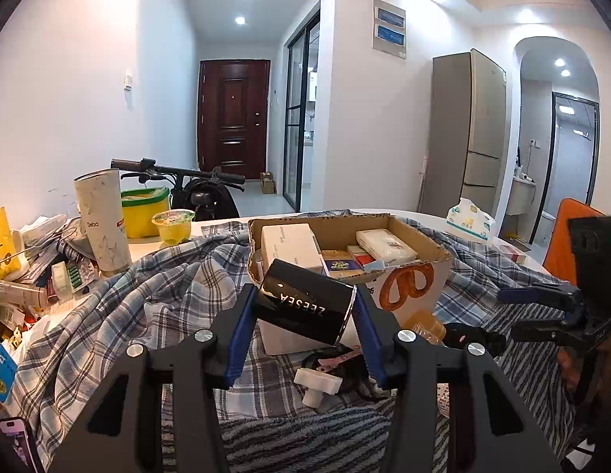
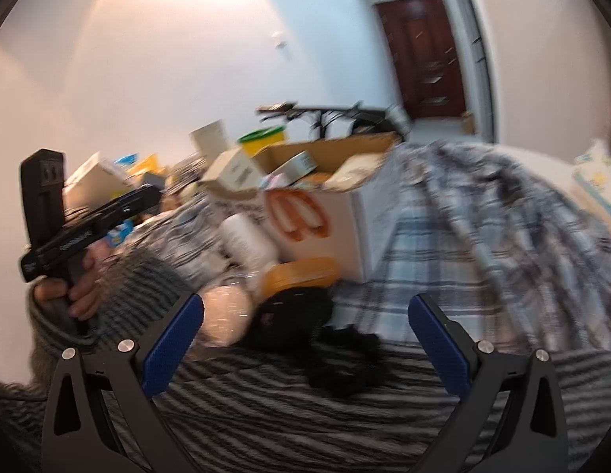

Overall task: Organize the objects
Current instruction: 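Lift the black case with the left gripper while the right gripper grasps the orange container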

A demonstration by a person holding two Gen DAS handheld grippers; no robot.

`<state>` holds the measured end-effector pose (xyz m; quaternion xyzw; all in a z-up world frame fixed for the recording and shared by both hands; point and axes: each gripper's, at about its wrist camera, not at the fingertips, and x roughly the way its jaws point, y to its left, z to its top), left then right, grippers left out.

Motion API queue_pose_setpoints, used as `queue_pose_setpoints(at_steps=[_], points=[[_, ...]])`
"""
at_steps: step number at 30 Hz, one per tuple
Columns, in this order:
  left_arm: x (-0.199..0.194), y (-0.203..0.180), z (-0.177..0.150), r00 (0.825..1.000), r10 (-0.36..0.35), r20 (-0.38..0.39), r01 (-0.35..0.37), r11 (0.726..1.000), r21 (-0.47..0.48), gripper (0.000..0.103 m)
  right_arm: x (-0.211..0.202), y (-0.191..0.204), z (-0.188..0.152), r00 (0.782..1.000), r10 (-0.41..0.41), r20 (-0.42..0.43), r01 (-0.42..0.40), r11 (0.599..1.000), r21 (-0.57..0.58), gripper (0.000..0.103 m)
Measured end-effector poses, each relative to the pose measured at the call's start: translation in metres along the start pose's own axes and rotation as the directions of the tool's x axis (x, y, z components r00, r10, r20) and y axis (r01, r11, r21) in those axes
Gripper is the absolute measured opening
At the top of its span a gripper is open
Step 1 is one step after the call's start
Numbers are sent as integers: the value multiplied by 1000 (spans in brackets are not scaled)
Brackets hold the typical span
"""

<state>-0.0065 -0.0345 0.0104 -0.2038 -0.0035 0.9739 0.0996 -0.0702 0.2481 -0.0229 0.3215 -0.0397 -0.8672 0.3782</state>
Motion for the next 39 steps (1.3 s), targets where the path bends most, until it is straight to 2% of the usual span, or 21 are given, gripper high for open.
queue_pose_setpoints(at_steps=[3,6,9,13,17,22,24,26,28,33,39], points=[[0,0,0,1000,-8,2,8,1000,0,50,17,0,17,994,85,-72,-84,996,18,103],[-2,-2,0,1000,-20,13,20,1000,7,50,43,3,27,983,92,-160,-96,995,-13,103],[-3,-2,0,1000,-24,14,24,1000,8,50,66,-5,28,965,114,-237,-113,993,20,102],[-2,-1,0,1000,-28,9,28,1000,4,50,80,-26,27,938,198,-284,-170,978,120,87],[-2,-2,0,999,-31,4,31,999,11,50,86,-44,24,924,256,-283,-199,956,213,84],[-1,-4,0,999,-34,1,34,999,22,50,96,-45,22,917,259,-303,-199,956,214,79],[-1,-4,-1,999,-33,0,33,999,23,50,100,-47,23,915,266,-303,-203,953,223,75],[-1,-4,-1,999,-33,1,33,999,22,50,106,-51,20,908,281,-310,-209,946,247,65],[-1,-4,-1,999,-34,0,34,999,22,50,106,-54,19,908,289,-303,-213,942,260,61],[-1,-4,-1,999,-34,0,34,999,22,50,94,-48,19,923,285,-258,-227,945,234,61],[-1,-5,-1,999,-36,2,36,999,16,50,64,-38,20,950,272,-157,-241,952,189,61]])
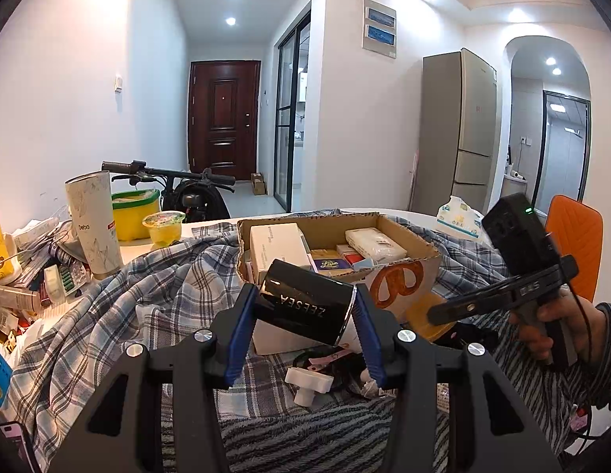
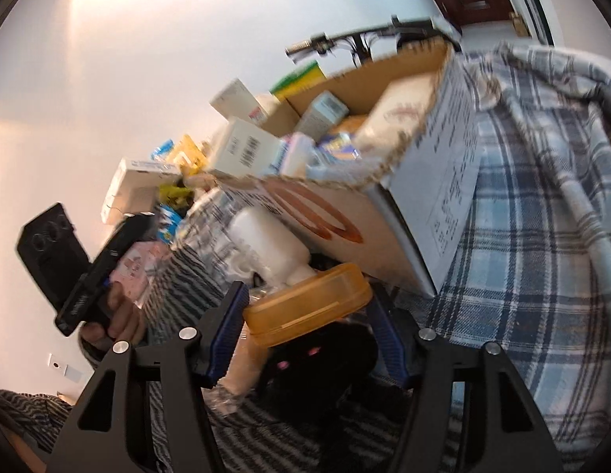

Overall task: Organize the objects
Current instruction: 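Lift the black case with the left gripper while the right gripper grasps the orange container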

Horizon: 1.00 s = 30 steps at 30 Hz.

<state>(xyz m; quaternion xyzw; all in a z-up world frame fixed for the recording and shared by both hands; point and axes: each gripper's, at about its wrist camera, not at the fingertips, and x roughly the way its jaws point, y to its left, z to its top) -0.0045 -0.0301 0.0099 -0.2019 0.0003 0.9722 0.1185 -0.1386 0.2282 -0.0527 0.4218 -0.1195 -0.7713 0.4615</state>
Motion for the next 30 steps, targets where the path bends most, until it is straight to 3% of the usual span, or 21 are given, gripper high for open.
queue_pose_setpoints(at_steps=[3,6,10,19,22,24,26,30], points=[[0,1,0,1000,1,2,-1,1000,0,50,-12,8,-1,999,7,39,-7,1000,-7,61],[-1,2,0,1000,0,9,0,1000,-3,50,-25,15,2,991,104,85,-107,994,24,61],[-3,3,0,1000,0,17,0,1000,-6,50,-42,34,19,987,53,150,-46,998,-51,61],[-1,9,-1,1000,5,-3,-5,999,-40,50,-62,66,85,950,62,307,-6,983,-181,61],[7,10,-2,997,39,-60,-41,998,-44,51,-49,74,105,934,19,357,75,966,-246,61],[17,9,-4,991,9,-137,-15,999,-40,51,-40,74,108,924,0,384,111,958,-266,61],[29,2,-12,963,-28,-269,24,1000,-21,51,-32,67,106,922,0,386,111,957,-267,61],[41,-6,-20,936,28,-350,-22,1000,21,50,-20,52,94,930,-64,361,169,948,-268,61]])
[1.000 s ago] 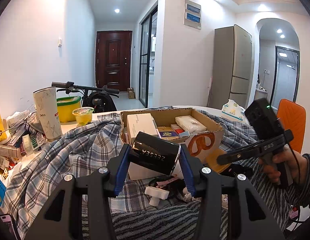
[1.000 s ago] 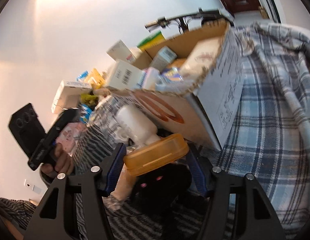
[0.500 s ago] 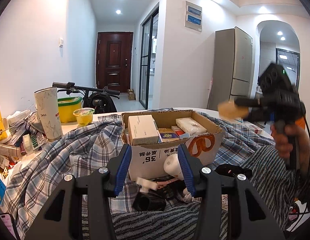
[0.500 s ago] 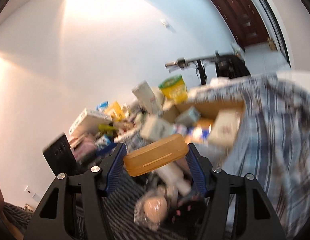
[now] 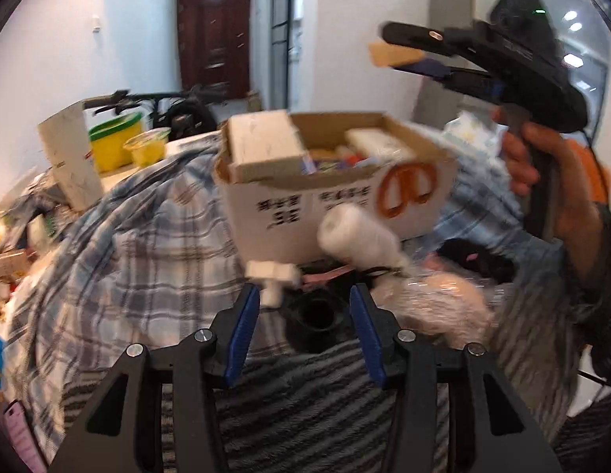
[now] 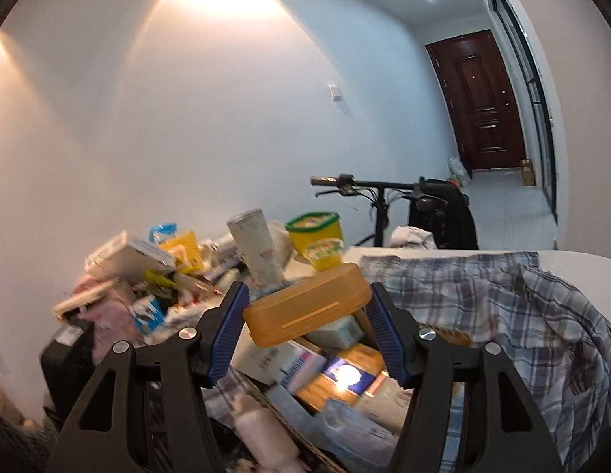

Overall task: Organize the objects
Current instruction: 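Lower the black case into the cardboard box and open the left gripper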

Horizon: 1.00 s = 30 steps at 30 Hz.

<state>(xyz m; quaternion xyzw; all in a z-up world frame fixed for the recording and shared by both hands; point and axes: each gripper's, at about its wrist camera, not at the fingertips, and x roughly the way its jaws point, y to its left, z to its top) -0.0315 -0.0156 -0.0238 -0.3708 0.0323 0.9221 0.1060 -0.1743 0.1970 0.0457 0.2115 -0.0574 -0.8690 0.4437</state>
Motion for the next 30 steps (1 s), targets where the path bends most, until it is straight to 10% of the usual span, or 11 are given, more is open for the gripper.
queue_pose_setpoints(at_steps=[10,21,30], points=[[33,-10,-3,986,-31,-165,37,999,32,41,7,-4,-12,999,36,-23,-35,999,17,61],[-14,-7,6,999,0,53,-2,1000,26,41,9,-23,-15,1000,11,-18,-9,997,74,61],[-64,-2,56,957,-17,289,34,998,-54,41,9,-31,-16,1000,8,-19,-6,994,112,61]])
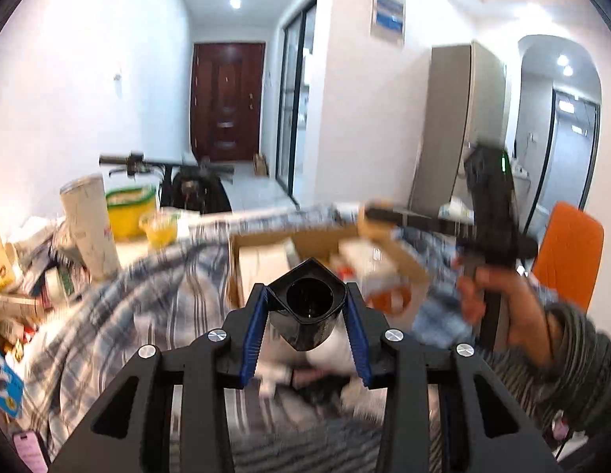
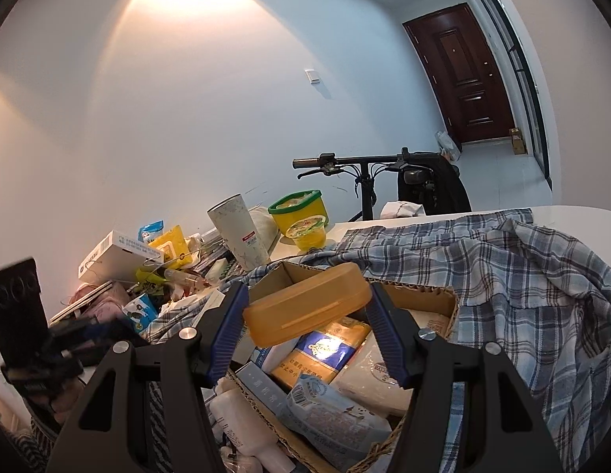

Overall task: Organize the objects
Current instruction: 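Lower the black case into the cardboard box and open the left gripper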

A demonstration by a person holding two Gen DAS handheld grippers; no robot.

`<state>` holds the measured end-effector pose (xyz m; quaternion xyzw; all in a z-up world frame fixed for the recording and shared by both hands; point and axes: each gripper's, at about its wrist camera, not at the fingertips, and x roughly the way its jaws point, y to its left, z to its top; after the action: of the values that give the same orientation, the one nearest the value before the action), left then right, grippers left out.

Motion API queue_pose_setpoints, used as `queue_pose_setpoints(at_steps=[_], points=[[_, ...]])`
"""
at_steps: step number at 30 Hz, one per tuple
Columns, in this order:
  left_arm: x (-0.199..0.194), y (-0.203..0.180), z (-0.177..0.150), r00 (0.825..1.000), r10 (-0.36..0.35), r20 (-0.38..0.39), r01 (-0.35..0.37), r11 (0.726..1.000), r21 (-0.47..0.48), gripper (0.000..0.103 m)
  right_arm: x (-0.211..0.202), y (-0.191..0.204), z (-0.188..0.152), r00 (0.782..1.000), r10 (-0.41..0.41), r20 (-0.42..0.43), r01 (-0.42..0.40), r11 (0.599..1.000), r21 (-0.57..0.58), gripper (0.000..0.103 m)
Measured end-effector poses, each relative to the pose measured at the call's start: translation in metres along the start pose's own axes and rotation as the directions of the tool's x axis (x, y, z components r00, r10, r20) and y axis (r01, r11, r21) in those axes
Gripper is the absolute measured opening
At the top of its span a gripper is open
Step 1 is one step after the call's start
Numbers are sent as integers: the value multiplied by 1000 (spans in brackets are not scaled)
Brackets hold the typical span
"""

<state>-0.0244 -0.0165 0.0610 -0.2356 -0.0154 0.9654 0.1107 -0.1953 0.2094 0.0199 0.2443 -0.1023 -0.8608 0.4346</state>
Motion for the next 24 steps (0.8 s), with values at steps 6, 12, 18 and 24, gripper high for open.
queue_pose_setpoints(at_steps=[6,12,18,24], points=[[34,8,53,1000,-6,18,7,998,-61,41,1,-1,0,1000,0,-4,0,1000,2,61],[113,31,71,993,35,-117,-49,992,-114,41,0,-1,-1,1000,5,0,-5,1000,7,61],[135,41,53,982,32,-188,-65,982,-175,41,0,-4,1,1000,9,3,-9,1000,22,61],[136,37,48,982,77,-173,-99,988,-122,41,1,-2,1,1000,7,1,-7,1000,21,61]])
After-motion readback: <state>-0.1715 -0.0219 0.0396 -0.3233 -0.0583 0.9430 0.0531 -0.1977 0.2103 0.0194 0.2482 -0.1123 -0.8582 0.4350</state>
